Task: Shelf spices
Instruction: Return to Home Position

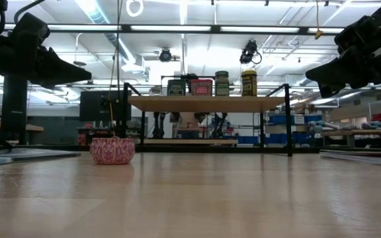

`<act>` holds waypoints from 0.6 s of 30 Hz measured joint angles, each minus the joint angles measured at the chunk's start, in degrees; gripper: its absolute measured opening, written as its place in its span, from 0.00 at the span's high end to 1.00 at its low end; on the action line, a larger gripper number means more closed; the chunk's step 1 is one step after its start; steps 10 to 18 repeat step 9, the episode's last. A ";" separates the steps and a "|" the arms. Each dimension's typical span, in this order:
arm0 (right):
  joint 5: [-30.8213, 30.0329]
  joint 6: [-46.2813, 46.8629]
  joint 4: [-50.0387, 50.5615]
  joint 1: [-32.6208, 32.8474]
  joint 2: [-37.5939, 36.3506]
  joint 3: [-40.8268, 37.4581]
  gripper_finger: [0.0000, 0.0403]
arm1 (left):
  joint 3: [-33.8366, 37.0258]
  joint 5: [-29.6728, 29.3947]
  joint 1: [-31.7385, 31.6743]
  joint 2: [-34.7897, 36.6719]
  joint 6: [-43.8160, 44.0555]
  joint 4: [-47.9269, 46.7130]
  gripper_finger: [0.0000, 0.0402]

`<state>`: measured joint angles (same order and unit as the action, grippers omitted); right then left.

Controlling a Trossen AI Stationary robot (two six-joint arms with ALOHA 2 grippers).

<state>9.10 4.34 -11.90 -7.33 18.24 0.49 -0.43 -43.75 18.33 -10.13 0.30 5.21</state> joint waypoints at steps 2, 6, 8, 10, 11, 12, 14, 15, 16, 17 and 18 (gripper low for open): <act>0.00 0.00 -0.01 0.00 0.00 0.00 0.99 | 0.00 0.00 0.00 0.00 0.00 0.00 0.87; 0.00 0.00 0.00 0.00 0.00 0.00 0.98 | 0.00 0.00 0.00 0.00 0.00 0.00 0.87; 0.00 0.00 -0.02 0.00 0.00 0.00 0.98 | 0.00 0.00 0.00 0.00 0.00 0.00 0.87; 0.00 0.00 0.00 0.00 0.00 0.00 0.98 | 0.00 0.00 0.00 0.00 0.00 0.00 0.87; 0.00 0.00 0.00 0.00 0.00 0.00 0.98 | 0.00 0.00 0.00 0.00 0.00 0.00 0.87; 0.00 0.00 0.00 0.00 0.00 0.00 0.98 | 0.00 0.00 0.00 0.00 0.00 0.00 0.87; 0.00 0.00 0.00 0.00 0.00 0.00 0.98 | 0.00 0.00 0.00 0.00 0.00 0.00 0.87; 0.00 0.00 0.00 0.00 0.00 0.00 0.98 | 0.00 0.00 0.00 0.00 0.00 0.00 0.87; 0.00 0.00 0.00 0.00 0.00 0.00 0.98 | 0.00 0.00 0.00 0.00 0.00 0.00 0.87; 0.00 0.00 0.00 0.00 0.00 0.00 0.98 | 0.00 0.00 0.00 0.00 0.00 0.00 0.87; 0.00 0.00 0.00 0.00 0.00 0.00 0.98 | 0.00 0.00 0.00 0.00 0.00 0.00 0.87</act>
